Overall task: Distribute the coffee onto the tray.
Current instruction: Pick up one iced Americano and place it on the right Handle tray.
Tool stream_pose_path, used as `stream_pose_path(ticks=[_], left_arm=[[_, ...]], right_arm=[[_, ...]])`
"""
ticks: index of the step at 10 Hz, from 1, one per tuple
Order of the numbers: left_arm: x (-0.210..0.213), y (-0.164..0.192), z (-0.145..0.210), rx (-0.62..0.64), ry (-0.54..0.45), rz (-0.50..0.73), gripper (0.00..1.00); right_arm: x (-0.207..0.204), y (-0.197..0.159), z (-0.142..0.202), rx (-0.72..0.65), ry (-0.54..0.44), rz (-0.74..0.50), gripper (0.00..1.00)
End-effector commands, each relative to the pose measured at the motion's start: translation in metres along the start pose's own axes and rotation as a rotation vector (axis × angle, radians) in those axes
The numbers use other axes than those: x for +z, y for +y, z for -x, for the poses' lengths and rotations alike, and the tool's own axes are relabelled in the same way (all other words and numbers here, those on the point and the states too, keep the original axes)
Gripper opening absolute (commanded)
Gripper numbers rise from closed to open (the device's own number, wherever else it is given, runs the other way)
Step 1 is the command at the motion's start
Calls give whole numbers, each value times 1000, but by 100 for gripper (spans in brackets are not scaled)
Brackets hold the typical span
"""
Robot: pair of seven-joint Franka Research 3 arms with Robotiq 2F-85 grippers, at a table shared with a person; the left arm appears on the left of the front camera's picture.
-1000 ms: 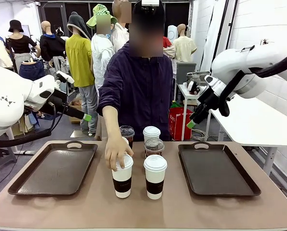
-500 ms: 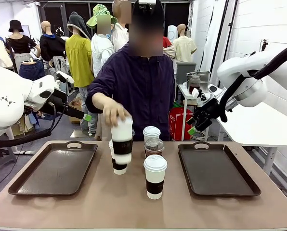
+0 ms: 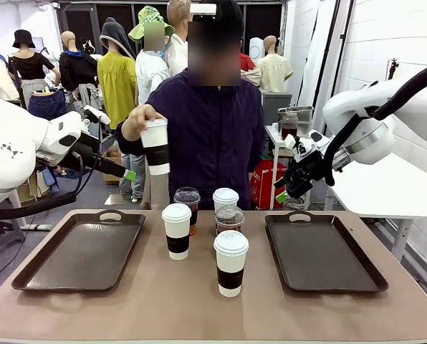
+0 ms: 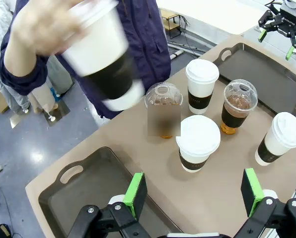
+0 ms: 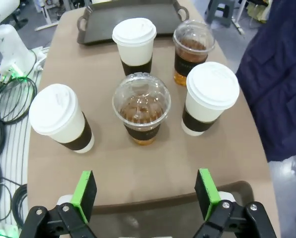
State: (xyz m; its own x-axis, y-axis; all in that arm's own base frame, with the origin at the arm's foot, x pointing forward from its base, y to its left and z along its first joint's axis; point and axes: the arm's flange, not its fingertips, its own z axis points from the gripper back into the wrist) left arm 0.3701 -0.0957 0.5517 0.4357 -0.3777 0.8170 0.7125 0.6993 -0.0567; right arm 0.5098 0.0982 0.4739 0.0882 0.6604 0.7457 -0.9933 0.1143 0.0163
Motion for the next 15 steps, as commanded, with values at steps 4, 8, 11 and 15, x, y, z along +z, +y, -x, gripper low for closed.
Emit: stream_pose_path(ticks=[4,8,11,15], left_arm=[[1,1,0,3,1,0,100],[1,1,0,3,1,0,100],[1,1,0,3,1,0,100],[1,1,0,3,1,0,100]], right_arm=[[-5,-8,5,6,-31,22,100],[-36,-29,33,44,-118,-46,100],[-65,-34,61,66,-218,-76,100],[-93,-36,94,54,-298,-67,100]])
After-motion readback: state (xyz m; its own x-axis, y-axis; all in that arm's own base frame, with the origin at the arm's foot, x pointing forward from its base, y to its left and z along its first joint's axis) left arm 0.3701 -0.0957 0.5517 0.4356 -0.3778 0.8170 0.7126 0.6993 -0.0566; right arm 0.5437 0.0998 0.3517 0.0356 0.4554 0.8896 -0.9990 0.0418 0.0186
